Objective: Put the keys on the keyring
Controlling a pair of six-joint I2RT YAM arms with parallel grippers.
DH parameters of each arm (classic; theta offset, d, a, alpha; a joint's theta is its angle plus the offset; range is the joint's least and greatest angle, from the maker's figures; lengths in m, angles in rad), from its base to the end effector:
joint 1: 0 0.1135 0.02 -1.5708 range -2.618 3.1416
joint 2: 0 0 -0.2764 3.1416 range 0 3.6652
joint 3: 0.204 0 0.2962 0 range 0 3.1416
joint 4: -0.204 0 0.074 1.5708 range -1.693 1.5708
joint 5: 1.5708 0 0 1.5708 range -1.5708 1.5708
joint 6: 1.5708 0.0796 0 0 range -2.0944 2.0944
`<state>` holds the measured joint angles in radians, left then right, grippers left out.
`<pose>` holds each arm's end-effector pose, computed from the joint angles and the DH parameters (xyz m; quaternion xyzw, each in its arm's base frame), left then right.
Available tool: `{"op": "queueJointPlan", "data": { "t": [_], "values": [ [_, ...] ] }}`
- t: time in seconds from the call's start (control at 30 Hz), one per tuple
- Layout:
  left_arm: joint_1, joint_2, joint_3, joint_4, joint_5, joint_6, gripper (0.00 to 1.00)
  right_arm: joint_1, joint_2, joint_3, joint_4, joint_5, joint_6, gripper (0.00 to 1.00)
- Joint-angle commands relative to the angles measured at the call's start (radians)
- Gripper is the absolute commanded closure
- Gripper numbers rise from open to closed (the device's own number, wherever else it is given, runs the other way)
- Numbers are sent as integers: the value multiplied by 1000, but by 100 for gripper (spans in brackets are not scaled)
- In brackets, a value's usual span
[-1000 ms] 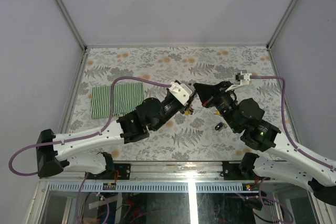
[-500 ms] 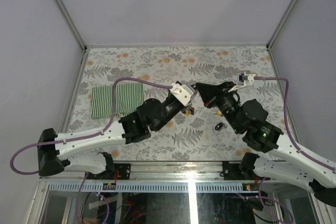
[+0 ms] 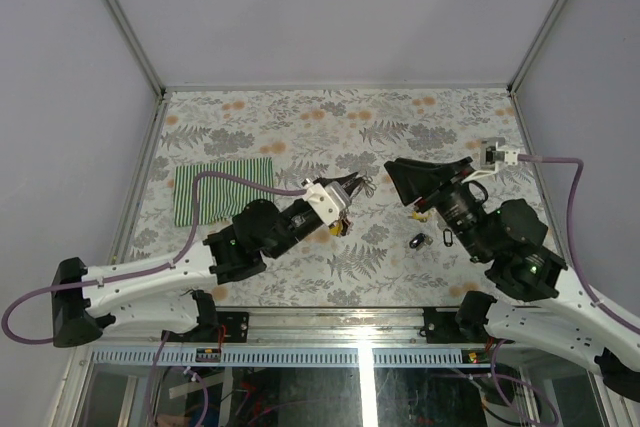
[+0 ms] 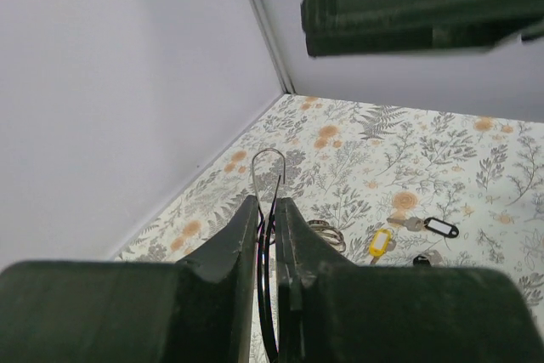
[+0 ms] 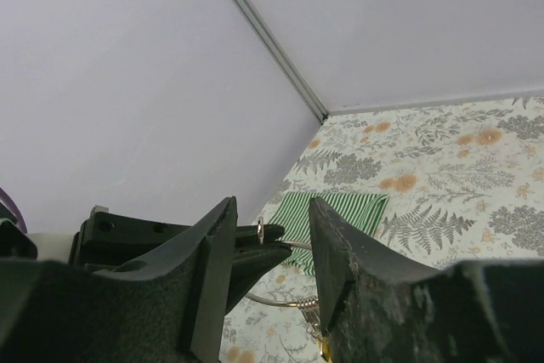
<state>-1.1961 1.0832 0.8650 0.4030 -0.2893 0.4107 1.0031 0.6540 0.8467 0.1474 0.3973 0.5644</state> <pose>0.1435 -0.3029 0.3811 0.3780 0.5187 -0.2063 0.7386 0.1404 0.1628 0.4453 0.0342 0.5874 0.4844 0.6474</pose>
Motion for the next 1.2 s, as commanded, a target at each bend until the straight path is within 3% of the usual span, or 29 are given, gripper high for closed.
{"op": "queueJointPlan", "data": {
  "t": [0.0,0.17,0.6,0.77,1.03,1.07,1.17],
  "values": [
    [1,-47,-15,24,80,124,100,1,-4,125,-143,-4,17,53],
    [-1,-59,-3,-32,78,208,100,0,68,241,-346,-61,75,51],
    [-3,-72,5,-45,98,204,100,1,188,307,-413,-196,127,53],
    [-5,-73,5,-46,105,199,100,0,199,304,-395,-204,128,62],
    [-7,-77,2,-52,102,190,100,1,191,286,-365,-201,124,90],
    [-8,-76,4,-51,96,183,96,1,187,281,-358,-199,118,93],
    [-8,-70,14,-62,93,162,70,0,162,259,-338,-182,101,100]
  ]
}}
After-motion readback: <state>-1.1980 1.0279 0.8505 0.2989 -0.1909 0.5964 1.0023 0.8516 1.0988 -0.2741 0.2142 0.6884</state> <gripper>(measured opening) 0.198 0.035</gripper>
